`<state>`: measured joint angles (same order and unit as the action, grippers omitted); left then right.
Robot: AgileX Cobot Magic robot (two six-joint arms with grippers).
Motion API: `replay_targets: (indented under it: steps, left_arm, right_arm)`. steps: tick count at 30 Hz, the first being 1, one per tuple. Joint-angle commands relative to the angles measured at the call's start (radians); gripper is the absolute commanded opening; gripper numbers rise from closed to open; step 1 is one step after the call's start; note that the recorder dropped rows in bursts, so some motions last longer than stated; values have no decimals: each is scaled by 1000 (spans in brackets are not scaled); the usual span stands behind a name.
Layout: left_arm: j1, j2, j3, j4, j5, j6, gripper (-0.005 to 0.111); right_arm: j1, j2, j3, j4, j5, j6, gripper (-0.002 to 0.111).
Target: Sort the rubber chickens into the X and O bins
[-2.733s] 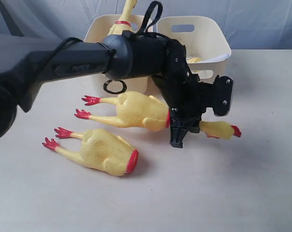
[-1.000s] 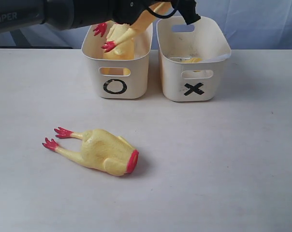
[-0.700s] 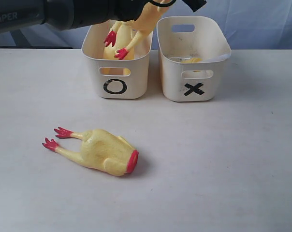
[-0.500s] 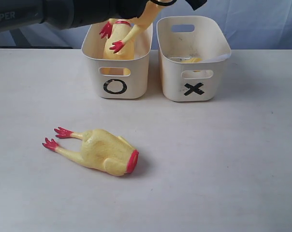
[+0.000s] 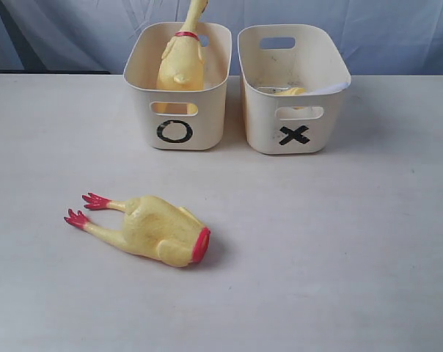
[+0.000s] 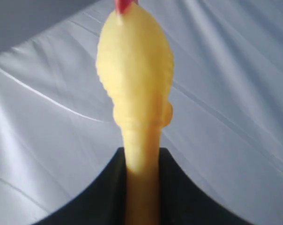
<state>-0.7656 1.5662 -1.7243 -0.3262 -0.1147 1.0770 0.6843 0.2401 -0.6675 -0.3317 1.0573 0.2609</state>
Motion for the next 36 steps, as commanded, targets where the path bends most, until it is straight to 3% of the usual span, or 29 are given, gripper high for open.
replay_targets:
  steps: [1, 9, 10, 14, 20, 25, 36]
  left_arm:
    - [100, -168, -4, -63, -94, 7, 0]
    - [463, -171, -4, -500, -103, -7, 0]
    - [538, -140, -4, -580, -80, -51, 0]
    - [671, -19, -4, -651, -11, -275, 0]
    - [694, 128, -4, -653, 53, -375, 0]
    - [694, 204, -4, -631, 31, -668, 0]
    - [593, 349, -96, -538, -6, -692, 0]
  right_arm:
    - [5, -5, 4, -3, -6, -6, 53]
    - [5, -5, 4, -3, -10, -6, 53]
    - [5, -5, 4, -3, -10, -8, 53]
    - [5, -5, 4, -1, -10, -7, 53]
    - [5, -5, 4, 3, -14, -7, 53]
    - [5, -5, 4, 5, -14, -7, 53]
    - [5, -5, 4, 38, -14, -34, 53]
